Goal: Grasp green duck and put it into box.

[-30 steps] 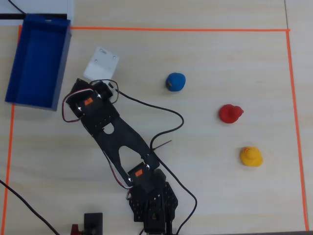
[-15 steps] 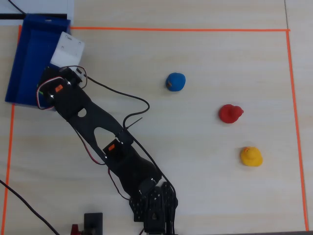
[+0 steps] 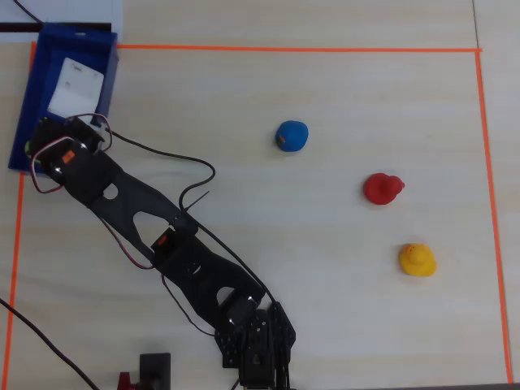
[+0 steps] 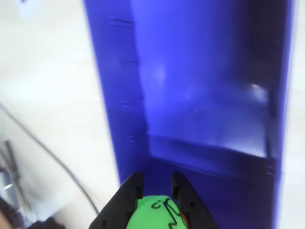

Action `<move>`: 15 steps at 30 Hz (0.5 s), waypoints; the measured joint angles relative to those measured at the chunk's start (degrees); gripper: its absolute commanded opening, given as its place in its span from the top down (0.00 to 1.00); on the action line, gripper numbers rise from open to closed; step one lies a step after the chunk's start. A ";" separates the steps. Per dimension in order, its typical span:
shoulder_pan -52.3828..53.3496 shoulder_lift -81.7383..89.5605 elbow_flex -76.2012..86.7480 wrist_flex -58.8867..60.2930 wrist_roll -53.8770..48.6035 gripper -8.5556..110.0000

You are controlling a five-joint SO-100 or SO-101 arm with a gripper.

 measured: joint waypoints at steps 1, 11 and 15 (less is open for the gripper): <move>-0.09 -0.44 -0.97 -0.09 0.00 0.86; 0.53 -5.98 -4.13 -4.83 -4.92 0.80; 2.81 -7.38 -4.13 -6.50 -7.21 0.78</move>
